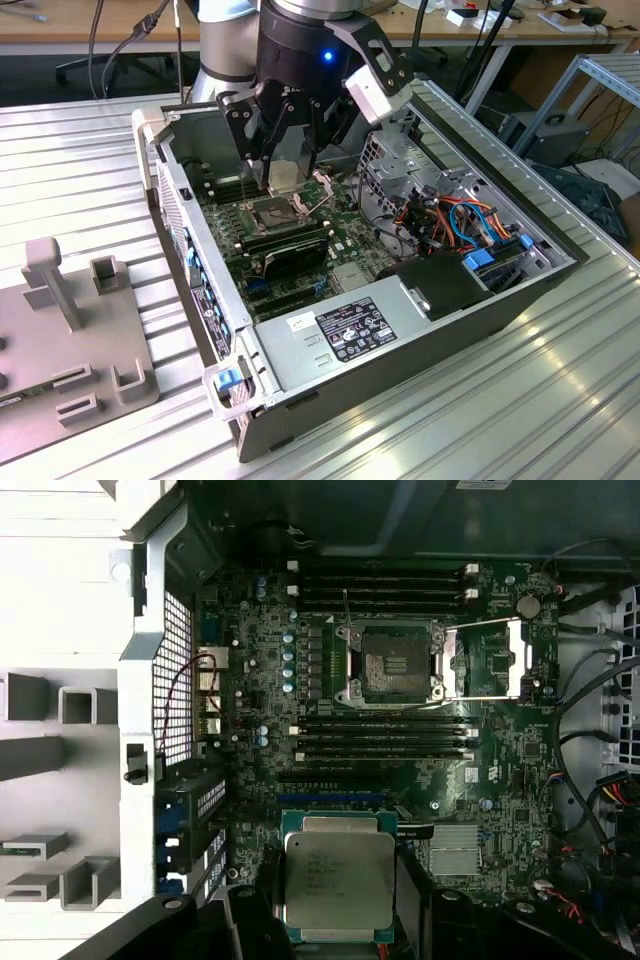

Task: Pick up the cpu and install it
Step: 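Pick up the cpu and move it towards the insertion slot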

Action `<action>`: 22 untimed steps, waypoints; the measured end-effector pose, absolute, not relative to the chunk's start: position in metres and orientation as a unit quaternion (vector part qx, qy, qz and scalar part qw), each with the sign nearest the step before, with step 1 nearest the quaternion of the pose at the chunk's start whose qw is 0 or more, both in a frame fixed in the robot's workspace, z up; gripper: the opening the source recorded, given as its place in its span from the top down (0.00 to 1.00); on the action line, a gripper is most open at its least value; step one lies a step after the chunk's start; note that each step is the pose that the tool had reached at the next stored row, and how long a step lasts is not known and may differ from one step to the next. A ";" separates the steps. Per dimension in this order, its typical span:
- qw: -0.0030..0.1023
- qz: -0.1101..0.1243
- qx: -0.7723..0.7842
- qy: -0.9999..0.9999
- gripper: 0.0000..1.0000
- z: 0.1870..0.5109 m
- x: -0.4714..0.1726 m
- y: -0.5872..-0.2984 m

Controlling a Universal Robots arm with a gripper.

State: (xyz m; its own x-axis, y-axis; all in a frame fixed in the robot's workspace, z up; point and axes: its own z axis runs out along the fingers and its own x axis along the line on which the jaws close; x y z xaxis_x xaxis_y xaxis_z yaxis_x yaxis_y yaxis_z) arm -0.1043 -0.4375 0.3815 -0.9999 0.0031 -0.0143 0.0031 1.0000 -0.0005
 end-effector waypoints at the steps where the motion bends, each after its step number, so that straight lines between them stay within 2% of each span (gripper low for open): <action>1: 0.007 0.000 0.002 1.000 0.45 0.381 -0.103 -0.438; 22: 0.007 0.000 0.002 1.000 0.45 0.381 -0.094 -0.438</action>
State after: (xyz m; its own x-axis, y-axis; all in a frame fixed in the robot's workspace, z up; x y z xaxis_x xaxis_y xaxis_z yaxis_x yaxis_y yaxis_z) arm -0.0937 -0.4375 0.3813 -0.9999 0.0032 -0.0143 0.0032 1.0000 -0.0005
